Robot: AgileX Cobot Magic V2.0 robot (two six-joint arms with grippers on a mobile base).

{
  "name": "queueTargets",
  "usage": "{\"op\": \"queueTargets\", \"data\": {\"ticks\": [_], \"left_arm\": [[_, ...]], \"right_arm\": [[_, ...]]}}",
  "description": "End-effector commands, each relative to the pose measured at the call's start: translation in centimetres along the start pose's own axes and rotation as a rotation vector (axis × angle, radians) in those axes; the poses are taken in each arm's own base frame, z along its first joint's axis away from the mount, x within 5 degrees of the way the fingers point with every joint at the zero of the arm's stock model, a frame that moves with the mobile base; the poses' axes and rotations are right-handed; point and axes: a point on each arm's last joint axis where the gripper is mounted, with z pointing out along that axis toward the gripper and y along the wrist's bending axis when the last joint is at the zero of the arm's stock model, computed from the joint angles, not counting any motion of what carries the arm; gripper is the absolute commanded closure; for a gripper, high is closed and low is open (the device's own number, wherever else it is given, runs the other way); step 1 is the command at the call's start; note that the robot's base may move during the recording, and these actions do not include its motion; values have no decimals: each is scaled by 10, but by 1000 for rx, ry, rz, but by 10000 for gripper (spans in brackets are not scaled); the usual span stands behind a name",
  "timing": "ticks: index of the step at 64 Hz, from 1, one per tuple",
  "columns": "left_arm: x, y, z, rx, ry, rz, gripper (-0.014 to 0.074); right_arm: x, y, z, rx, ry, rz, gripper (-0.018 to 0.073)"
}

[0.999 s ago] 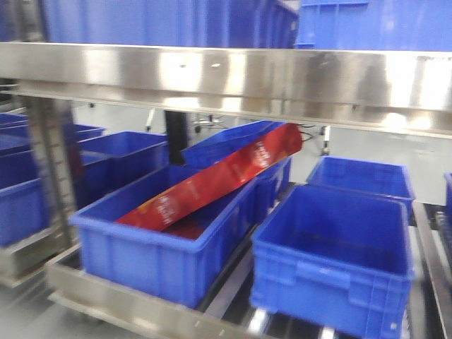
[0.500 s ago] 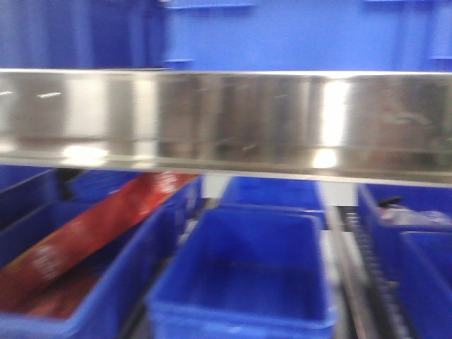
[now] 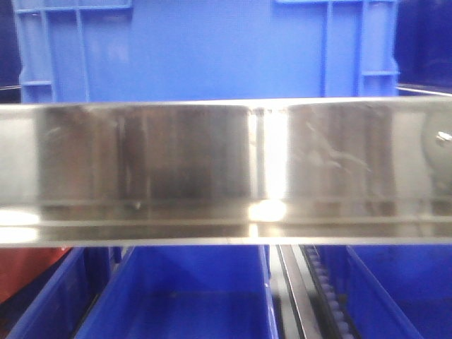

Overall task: Place cylindrical capacitor in blue bin on shelf
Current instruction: 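Move both held cylinders forward over a blue bin on the shelf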

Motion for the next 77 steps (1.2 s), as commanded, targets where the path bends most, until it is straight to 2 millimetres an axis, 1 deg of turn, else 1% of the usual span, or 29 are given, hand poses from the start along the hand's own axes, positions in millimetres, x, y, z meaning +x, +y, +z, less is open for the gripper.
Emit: {"op": "queueTargets", "data": {"ticks": [1,77], "left_arm": [[-3,0,-1,7,-27,-2,707],[-3,0,-1,7,-27,-2,707]], "right_arm": [[-3,0,-1,7,-32,-11,721],[-3,0,-1,7,-32,-11,721]]}}
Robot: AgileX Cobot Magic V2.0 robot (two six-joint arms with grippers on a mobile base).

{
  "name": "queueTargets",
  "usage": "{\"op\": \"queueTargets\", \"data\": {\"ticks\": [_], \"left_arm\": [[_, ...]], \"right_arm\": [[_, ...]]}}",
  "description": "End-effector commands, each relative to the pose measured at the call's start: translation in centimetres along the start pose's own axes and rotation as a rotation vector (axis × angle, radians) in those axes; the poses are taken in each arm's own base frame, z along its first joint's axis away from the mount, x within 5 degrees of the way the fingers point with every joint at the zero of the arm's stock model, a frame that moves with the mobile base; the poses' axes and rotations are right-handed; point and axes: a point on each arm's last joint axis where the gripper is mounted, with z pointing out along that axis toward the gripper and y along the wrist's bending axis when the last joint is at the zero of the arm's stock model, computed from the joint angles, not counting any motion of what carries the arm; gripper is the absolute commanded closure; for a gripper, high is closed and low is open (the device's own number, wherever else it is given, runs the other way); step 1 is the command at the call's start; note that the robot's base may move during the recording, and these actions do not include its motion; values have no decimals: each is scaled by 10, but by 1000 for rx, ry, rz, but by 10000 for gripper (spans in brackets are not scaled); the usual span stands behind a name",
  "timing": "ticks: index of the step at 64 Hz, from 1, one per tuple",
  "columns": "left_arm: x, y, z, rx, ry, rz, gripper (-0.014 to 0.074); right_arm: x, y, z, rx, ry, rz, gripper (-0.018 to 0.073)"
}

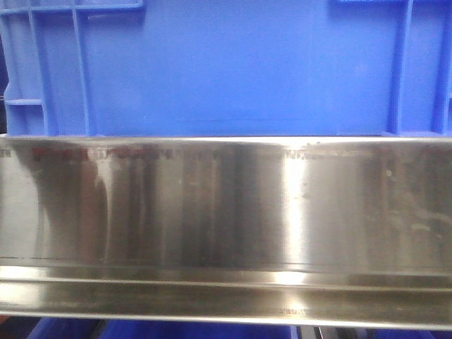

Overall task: Place cylindrical capacitor in blue bin on shelf
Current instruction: 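Move both held cylinders forward over a blue bin on the shelf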

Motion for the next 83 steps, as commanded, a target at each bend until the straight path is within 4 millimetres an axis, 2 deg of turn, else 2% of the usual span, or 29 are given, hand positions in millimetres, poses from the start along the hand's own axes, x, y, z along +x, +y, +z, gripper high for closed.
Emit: {"op": "queueTargets", "data": {"ticks": [1,28,37,43,48,57,64,73,83], "left_arm": [[-3,0,-1,7,-27,-2,707],[-3,0,-1,7,-29,-2,707],[-2,0,-1,7,-21,-6,707],[-1,-1,4,10,4,-18,707],[-3,-3,19,23,71,-20,707],[-12,-15,54,113,141,13,707],[-16,-40,88,258,188,66,707],[-6,-78,126,395,271,67,707],[6,-108,158,458,330,76,707]], "right_arm": [[-3,0,-1,7,-32,-11,721],[-6,-1,-1,10,-59,-11,721],[-1,0,-1,4,-6,-9,721],[1,2,5,-25,24,51,721],[1,6,17,-72,76,86,721],[1,15,46,-196,156,48,721],[1,21,74,-256,210,51,721],[-4,30,107,-311,258,44,721],[-7,51,144,-409,302,42,721]]}}
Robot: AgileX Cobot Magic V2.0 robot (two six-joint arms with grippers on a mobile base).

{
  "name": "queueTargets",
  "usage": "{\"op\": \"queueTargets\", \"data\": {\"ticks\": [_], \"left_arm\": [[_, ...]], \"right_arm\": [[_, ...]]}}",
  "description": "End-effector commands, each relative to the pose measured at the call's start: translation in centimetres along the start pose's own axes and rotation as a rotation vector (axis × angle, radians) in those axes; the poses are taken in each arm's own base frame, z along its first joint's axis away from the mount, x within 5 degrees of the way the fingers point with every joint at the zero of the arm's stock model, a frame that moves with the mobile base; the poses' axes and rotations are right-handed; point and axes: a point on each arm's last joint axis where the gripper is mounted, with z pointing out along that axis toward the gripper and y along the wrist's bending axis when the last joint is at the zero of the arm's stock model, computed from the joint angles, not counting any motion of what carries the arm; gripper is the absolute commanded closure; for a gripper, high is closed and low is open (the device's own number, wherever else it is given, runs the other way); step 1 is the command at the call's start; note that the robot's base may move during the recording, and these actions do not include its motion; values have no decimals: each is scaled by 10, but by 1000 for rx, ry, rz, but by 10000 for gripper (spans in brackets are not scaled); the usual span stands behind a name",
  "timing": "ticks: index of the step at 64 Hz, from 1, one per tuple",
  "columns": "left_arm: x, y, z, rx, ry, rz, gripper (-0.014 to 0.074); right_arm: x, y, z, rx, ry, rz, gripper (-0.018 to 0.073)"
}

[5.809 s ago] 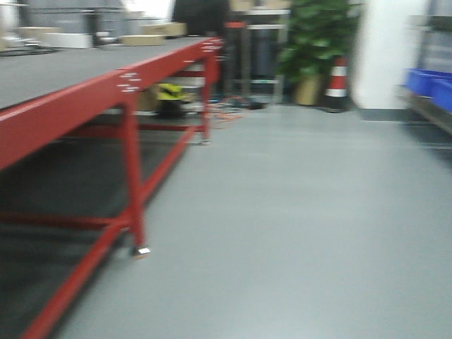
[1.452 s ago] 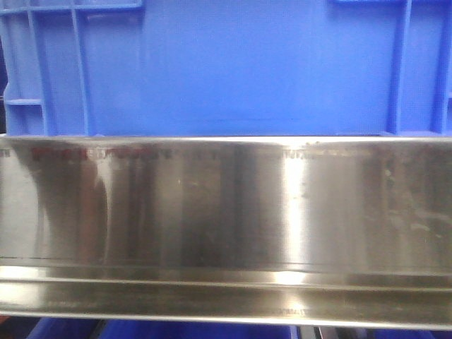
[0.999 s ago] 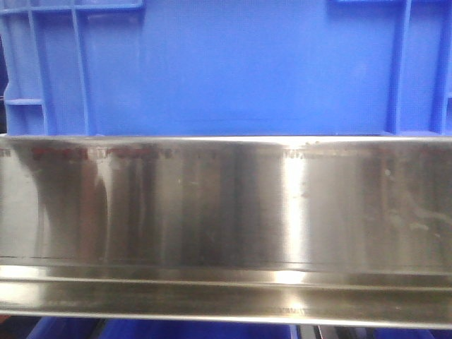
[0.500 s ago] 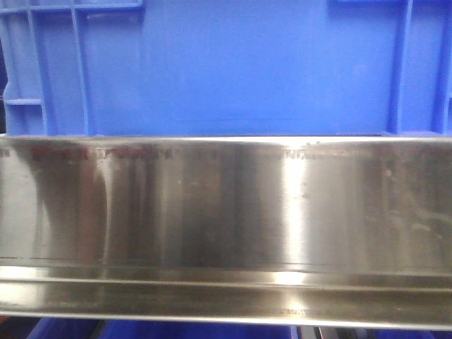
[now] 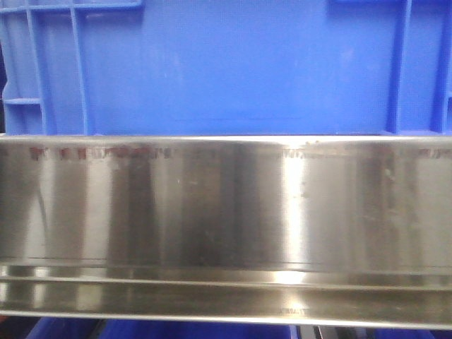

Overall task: Place cylindrical capacitor in blue bin on shelf
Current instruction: 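Move both held cylinders forward over a blue bin on the shelf, then open both grippers to drop the cylinders into the blue bin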

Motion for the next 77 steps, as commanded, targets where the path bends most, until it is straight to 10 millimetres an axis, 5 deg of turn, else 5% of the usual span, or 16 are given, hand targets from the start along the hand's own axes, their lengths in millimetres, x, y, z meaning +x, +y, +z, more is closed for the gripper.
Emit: {"op": "queueTargets", "data": {"ticks": [1,15,26,44,52,65,71,77], "left_arm": [[-6,-8,23,33,3,4,707],[-6,-13,64,65,50,-95,707],[2,-14,77,66,87,-100,679],[3,-14,79,66,89,-103,188],[3,-14,79,66,85,-103,58],[-3,-14,77,65,65,-101,55],[-14,-13,66,64,22,-96,129],[-21,-12,56,58,-5,-69,314]], "right_arm": [[-10,5,22,-47,-3,-3,721],[-5,21,97,-147,102,0,721],[-1,29,134,-186,160,-1,708],[8,27,152,-188,199,9,-10],[7,27,151,-188,195,8,-10],[-2,28,138,-187,173,-20,-10],[-9,28,123,-178,160,-81,41],[-16,28,108,-185,157,-98,229]]}}
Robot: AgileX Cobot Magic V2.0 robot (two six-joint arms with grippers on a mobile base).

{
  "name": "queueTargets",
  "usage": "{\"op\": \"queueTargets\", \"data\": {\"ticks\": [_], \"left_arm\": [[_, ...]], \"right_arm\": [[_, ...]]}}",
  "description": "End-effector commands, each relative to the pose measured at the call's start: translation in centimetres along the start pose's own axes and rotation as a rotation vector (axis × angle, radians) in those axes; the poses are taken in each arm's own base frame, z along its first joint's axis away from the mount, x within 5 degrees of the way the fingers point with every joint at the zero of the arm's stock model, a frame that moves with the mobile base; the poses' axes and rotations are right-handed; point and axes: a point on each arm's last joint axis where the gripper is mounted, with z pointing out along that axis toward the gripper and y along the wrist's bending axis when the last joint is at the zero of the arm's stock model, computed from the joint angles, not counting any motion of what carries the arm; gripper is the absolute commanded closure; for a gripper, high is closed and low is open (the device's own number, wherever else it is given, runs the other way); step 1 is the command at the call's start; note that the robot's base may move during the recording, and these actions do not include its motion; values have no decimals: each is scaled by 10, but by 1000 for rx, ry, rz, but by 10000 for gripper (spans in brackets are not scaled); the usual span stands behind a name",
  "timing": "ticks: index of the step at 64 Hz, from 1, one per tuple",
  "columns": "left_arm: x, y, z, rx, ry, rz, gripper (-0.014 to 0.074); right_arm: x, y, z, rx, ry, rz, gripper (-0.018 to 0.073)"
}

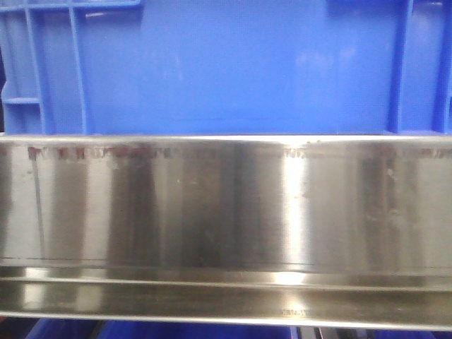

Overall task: Place cylindrical capacitor in blue bin on shelf
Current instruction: 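Open both grippers to drop the cylinders into the blue bin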

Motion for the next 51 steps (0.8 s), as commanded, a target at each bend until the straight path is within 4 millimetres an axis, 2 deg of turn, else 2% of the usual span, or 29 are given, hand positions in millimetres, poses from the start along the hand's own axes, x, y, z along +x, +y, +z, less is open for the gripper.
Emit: {"op": "queueTargets", "data": {"ticks": [1,6,9,10,21,31,39,51], "left_arm": [[-15,-2,-17,3,-73,22,369],[-16,-2,-21,3,-75,26,568],[-18,-3,-25,3,-83,26,708],[-19,-3,-26,3,-83,26,706],[-17,-3,-39,11,-66,-6,708],[-4,-1,-60,11,-168,-61,708],[20,1,-73,7,-194,-120,708],[53,4,-95,3,-249,-135,708]], "right_arm": [[-9,2,-21,8,-27,-35,266],[-9,1,-31,7,-10,-36,503],[-8,-1,-38,13,6,-28,681],[-8,-2,-40,14,12,-24,725],[4,-13,-63,54,78,71,721],[21,-7,-93,117,-15,74,721],[42,-1,-115,171,-118,72,721],[88,7,-145,256,-267,67,721]]}}
